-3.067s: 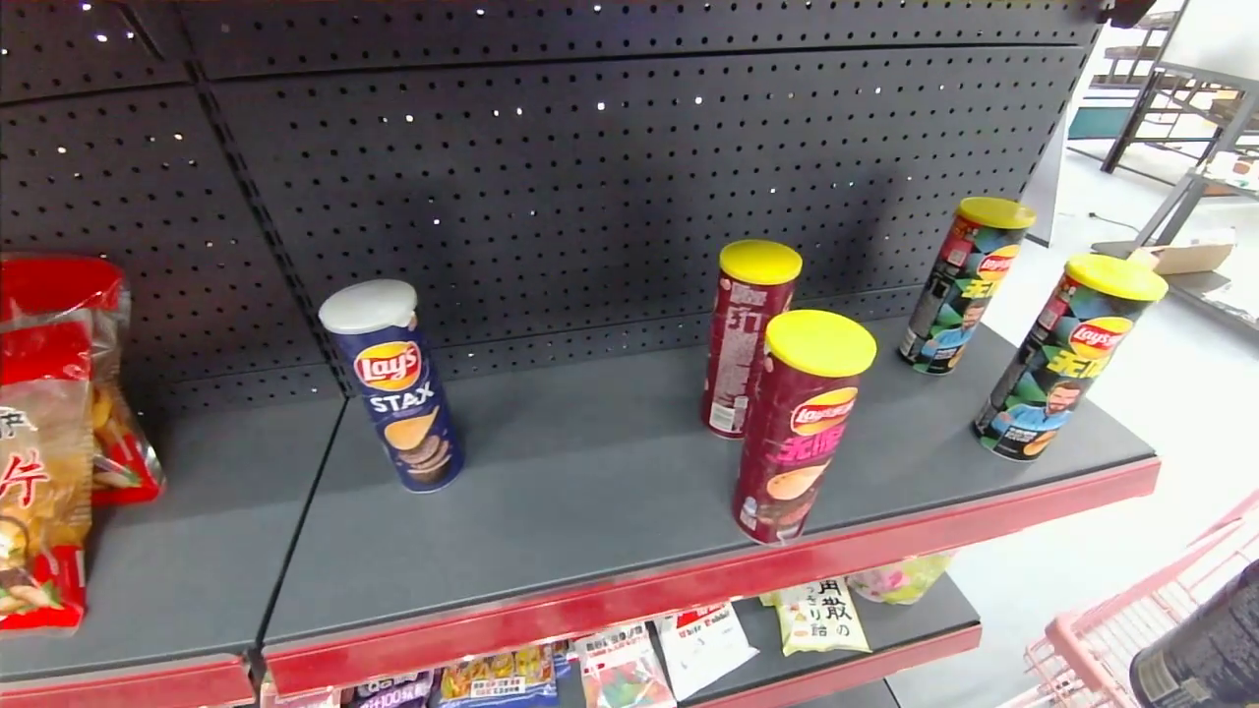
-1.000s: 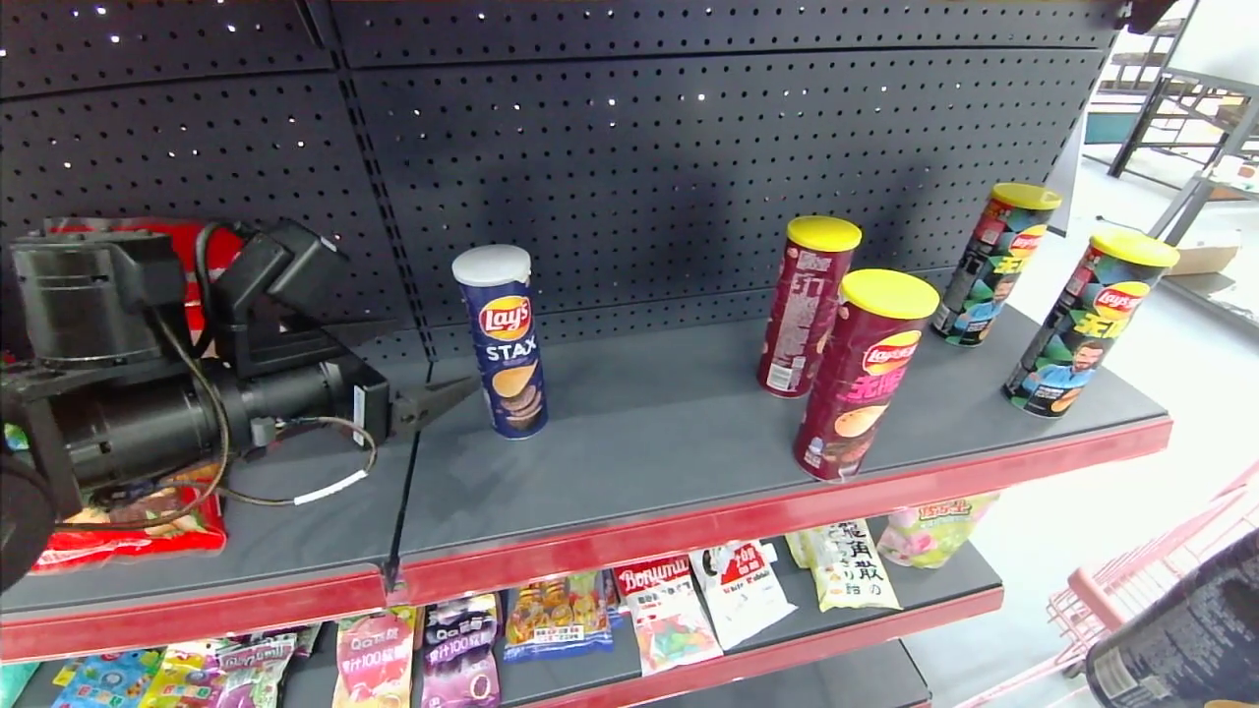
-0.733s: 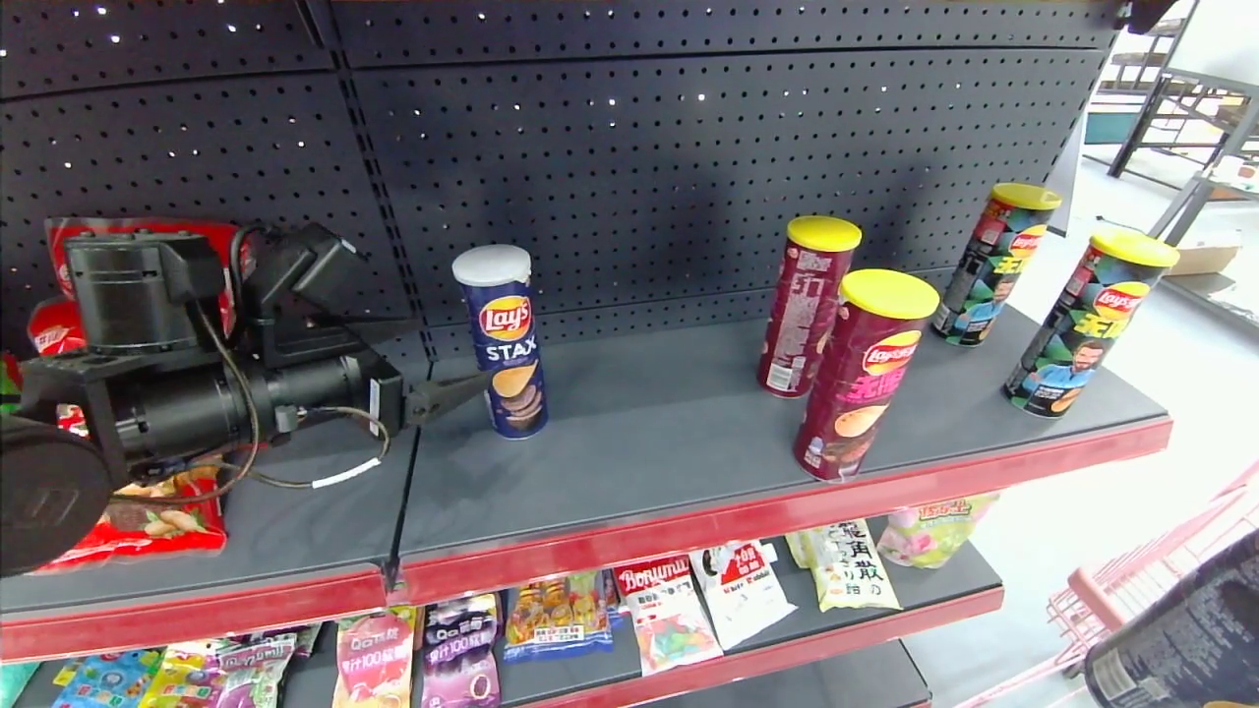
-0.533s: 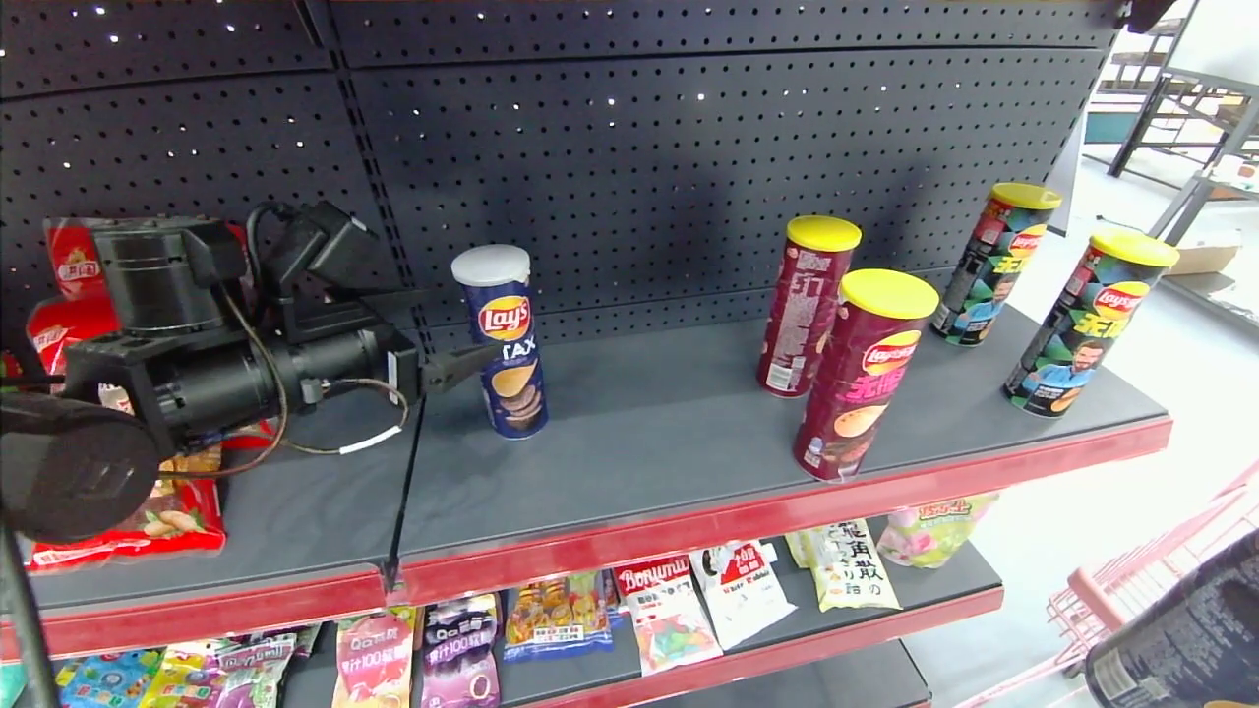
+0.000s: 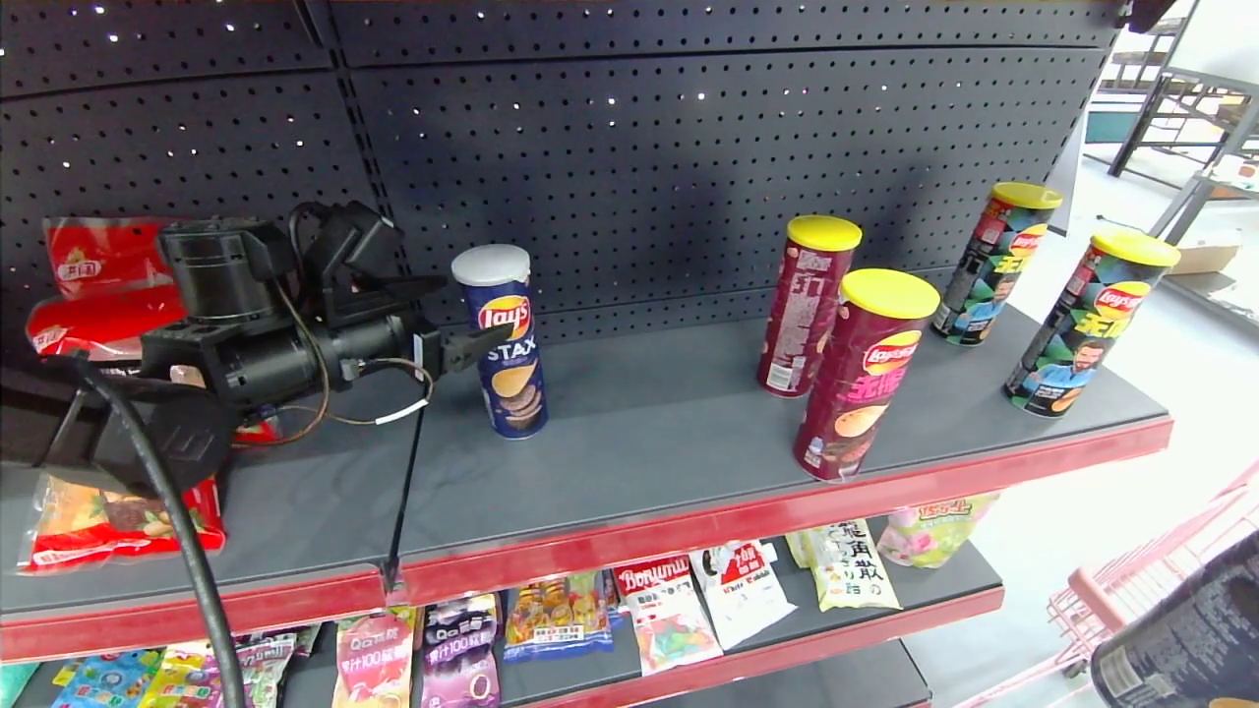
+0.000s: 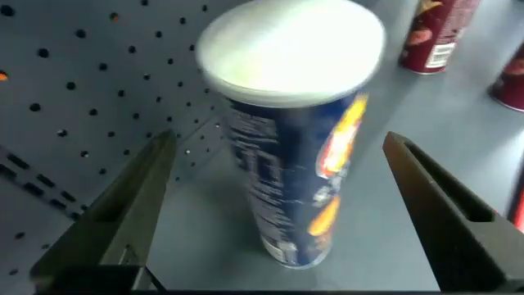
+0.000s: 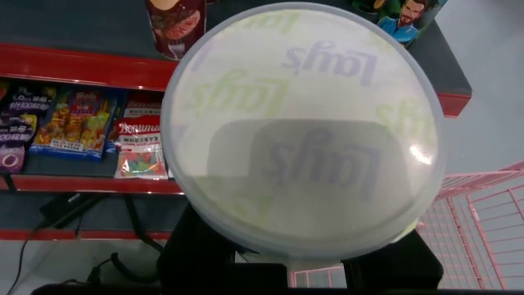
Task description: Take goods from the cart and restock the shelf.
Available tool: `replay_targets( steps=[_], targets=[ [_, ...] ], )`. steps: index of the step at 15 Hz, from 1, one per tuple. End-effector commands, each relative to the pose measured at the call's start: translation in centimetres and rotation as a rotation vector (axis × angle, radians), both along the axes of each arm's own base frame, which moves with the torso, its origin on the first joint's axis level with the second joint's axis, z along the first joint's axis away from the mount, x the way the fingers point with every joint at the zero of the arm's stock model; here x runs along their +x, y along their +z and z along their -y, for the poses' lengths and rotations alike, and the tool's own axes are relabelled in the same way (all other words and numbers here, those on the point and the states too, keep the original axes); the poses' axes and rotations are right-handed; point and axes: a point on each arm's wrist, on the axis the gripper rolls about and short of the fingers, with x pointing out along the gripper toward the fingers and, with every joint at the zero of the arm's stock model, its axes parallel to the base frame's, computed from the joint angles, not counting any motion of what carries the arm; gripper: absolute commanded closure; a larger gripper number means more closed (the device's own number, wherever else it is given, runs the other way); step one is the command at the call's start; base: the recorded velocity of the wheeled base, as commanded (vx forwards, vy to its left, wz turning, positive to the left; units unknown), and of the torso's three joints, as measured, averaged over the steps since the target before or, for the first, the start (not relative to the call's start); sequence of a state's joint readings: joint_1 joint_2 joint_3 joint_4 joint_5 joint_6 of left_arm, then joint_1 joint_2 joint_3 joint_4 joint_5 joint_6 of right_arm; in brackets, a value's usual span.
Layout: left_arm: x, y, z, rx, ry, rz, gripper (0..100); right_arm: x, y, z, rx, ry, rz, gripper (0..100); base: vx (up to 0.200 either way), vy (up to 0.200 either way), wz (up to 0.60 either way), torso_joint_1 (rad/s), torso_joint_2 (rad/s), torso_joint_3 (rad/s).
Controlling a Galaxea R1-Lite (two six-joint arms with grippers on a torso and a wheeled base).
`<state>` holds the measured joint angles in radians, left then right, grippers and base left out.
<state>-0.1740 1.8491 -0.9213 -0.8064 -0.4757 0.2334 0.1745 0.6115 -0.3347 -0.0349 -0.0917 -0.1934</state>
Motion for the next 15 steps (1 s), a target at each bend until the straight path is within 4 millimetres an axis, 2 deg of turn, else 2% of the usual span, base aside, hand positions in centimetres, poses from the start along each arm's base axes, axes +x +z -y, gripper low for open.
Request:
replay_targets(
  steps=[1,8,10,15],
  targets=[
    [0.6,-0.1,0.0,-0.001,0.004,0.003,0,0.0,0.0,0.0,0.0,-0.001,0.001,100,0.0,0.0,0.0,0.0,0.0,0.0],
    [1.1,-0.4,0.2,-0.003,-0.013,-0.003,0,0.1,0.0,0.0,-0.002,-0.001,-0.003,100,0.0,0.0,0.0,0.0,0.0,0.0],
    [1.8,-0.3,0.4,-0.005,-0.014,0.011,0,0.1,0.0,0.0,-0.002,-0.001,-0.002,100,0.0,0.0,0.0,0.0,0.0,0.0],
    [1.8,-0.4,1.6,-0.011,-0.038,0.002,0,0.0,0.1,0.0,-0.001,-0.003,0.003,100,0.0,0.0,0.0,0.0,0.0,0.0]
  ],
)
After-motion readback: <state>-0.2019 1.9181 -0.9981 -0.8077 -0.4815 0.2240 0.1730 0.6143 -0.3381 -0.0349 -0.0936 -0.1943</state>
